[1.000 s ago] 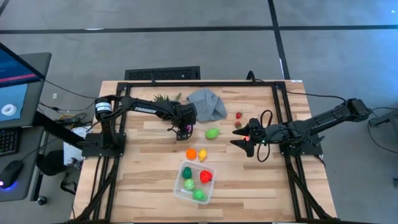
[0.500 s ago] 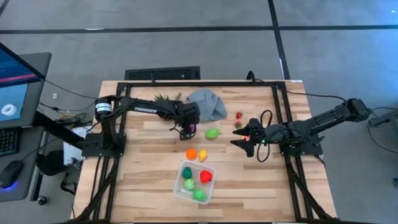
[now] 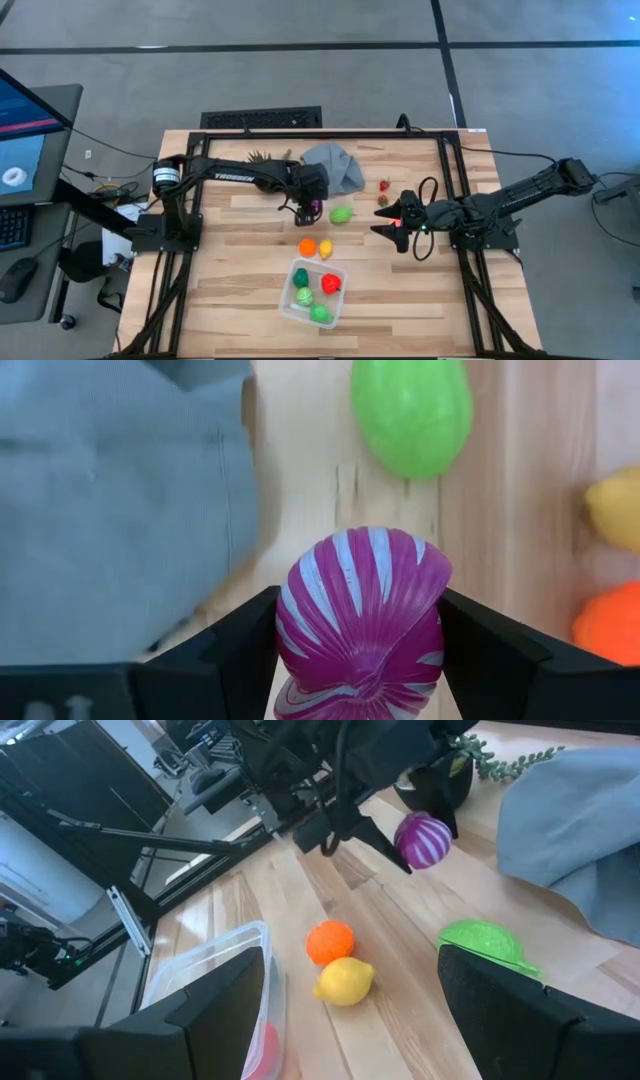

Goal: Pick and placing Produce into tupperware
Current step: Put the onion into the transparent bin

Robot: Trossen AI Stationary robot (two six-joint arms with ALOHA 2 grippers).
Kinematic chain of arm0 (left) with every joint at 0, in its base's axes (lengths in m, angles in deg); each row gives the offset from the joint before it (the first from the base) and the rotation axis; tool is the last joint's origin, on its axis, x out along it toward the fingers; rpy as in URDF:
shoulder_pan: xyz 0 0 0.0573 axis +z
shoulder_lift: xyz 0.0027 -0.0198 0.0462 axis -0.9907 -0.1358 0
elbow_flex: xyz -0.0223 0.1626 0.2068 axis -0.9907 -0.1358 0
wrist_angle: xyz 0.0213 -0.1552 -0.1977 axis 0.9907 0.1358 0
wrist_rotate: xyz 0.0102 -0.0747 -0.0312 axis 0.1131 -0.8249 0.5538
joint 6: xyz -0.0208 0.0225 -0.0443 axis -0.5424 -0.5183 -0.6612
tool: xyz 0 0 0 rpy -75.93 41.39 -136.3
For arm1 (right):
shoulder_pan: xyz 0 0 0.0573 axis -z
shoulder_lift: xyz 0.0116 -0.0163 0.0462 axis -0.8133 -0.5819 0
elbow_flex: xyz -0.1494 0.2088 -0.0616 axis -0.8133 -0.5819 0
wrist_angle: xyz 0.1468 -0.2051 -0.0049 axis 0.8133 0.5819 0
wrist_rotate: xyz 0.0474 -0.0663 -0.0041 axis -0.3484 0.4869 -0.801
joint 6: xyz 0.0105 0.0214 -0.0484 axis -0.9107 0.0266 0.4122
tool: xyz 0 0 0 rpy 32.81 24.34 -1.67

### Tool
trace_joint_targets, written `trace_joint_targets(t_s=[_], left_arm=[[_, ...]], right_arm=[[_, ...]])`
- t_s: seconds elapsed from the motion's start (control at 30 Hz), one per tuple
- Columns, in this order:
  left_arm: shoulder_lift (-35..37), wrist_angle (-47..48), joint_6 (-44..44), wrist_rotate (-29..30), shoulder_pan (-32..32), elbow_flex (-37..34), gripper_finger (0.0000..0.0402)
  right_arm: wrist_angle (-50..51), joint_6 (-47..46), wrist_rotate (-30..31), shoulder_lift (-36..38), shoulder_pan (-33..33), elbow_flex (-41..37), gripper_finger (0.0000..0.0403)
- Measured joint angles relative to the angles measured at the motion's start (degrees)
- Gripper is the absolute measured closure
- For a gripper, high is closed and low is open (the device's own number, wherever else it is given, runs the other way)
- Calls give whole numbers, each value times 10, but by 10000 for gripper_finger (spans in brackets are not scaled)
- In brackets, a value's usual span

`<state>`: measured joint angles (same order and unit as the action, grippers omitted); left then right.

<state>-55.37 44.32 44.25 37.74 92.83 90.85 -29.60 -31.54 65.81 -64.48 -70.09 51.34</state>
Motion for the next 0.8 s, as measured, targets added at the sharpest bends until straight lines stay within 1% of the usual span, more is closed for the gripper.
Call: trace_joint_targets(t_s=[0.27, 0.53, 0.8], left_arm=[[0, 41, -2, 5, -22, 39, 177], [0, 89, -26, 2, -44, 65, 177], [39, 101, -56, -1, -69, 65, 177]], right_arm=[[0, 0, 0, 0, 0, 0, 81], [0, -1, 0, 0, -1, 0, 81], [0, -1, 0, 0, -1, 0, 81]])
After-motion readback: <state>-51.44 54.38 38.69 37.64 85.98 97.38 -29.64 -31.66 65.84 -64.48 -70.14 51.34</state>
